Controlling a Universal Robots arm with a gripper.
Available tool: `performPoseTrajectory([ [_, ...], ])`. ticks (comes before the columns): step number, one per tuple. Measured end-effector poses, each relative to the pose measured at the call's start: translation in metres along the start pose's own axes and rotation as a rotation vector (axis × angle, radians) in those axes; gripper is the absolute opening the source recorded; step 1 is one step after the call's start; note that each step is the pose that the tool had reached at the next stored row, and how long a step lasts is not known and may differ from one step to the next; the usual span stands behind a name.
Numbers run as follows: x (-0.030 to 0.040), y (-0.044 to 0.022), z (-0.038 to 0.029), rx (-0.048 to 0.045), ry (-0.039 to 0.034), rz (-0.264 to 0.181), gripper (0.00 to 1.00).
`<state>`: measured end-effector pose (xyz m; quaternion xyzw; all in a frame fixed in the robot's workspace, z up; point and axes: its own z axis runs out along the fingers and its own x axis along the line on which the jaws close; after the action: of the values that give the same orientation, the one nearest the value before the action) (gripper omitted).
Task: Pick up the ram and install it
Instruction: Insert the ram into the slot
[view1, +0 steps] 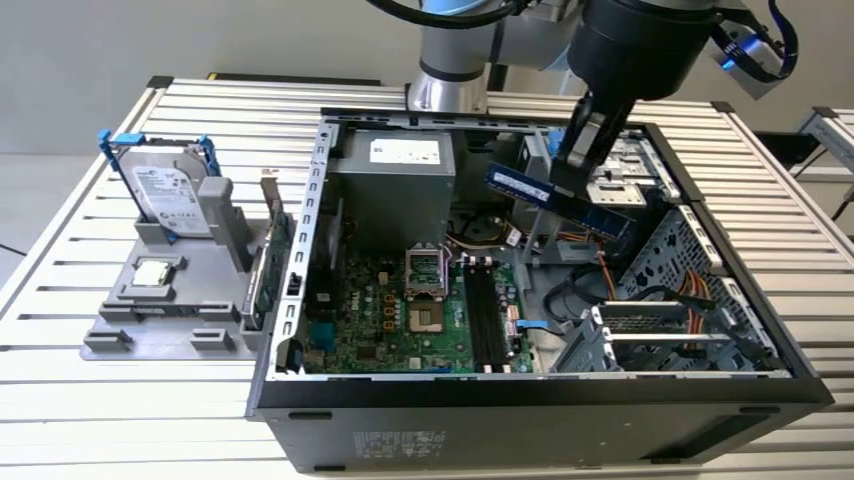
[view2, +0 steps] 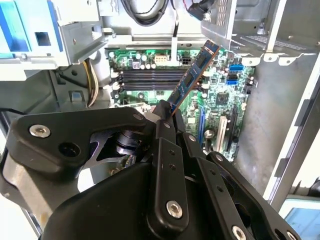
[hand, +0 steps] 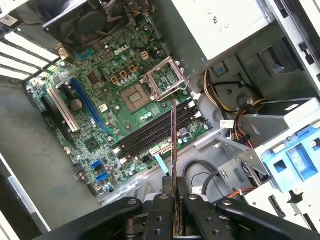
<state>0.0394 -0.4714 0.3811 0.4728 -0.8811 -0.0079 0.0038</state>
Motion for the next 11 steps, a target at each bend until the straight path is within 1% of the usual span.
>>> performPoseTrajectory([
  [11, 0.0, 0.0, 0.0, 0.0, -0.0014, 0.084, 0.0],
])
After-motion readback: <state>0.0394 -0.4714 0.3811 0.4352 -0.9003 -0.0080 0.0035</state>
